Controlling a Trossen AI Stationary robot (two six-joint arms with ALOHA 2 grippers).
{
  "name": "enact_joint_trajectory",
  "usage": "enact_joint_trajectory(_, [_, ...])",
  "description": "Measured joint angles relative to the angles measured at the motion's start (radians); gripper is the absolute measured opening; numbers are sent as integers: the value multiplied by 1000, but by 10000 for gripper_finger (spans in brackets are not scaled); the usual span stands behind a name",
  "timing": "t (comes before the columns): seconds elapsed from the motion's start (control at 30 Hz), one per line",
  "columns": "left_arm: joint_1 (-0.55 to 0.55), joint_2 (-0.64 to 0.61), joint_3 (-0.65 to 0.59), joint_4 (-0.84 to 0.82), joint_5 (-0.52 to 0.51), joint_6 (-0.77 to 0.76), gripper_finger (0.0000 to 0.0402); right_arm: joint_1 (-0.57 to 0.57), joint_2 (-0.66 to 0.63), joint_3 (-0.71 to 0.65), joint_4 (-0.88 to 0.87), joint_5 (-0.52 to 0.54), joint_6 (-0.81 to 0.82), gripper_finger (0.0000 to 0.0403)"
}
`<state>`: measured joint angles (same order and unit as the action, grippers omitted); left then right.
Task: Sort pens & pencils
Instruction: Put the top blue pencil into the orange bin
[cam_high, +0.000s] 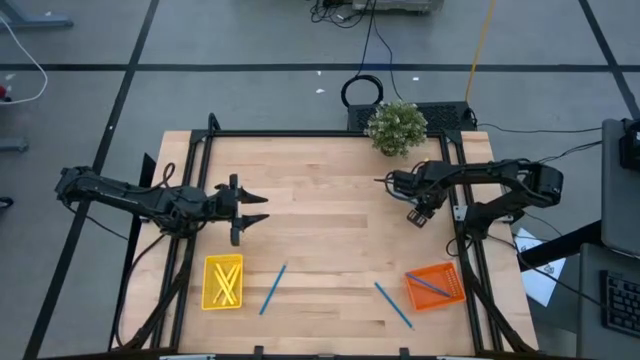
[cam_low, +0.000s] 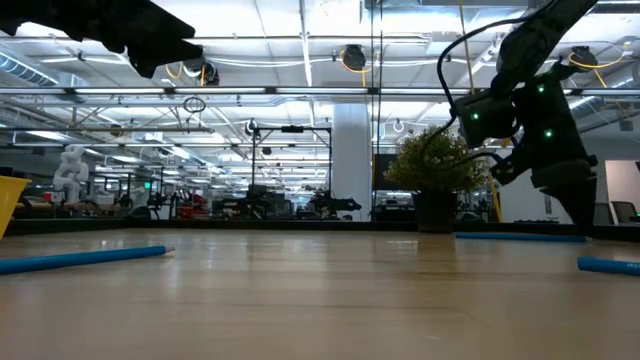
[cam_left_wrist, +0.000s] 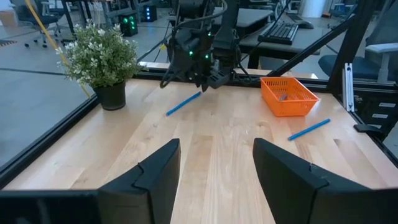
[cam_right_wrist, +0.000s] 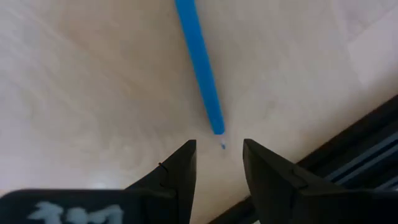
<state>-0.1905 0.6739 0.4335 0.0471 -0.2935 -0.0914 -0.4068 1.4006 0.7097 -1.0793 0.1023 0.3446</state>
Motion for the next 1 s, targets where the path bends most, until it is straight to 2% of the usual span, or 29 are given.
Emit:
enact_joint_trajectory(0.2, [0, 0, 0, 0, 0, -1, 207, -1, 0, -16, 71, 0, 25, 115])
enact_joint_trajectory(0.5, [0, 0, 0, 0, 0, -4, 207, -52, 1, -43, 82, -3, 36, 96])
enact_joint_trajectory(0.67, [0, 0, 0, 0, 0, -4, 207, -65, -1, -53, 102, -81, 54, 90])
enact_joint_trajectory(1.0, [0, 0, 0, -8, 0, -13, 207, -66, -2, -114, 158, -137, 58, 62])
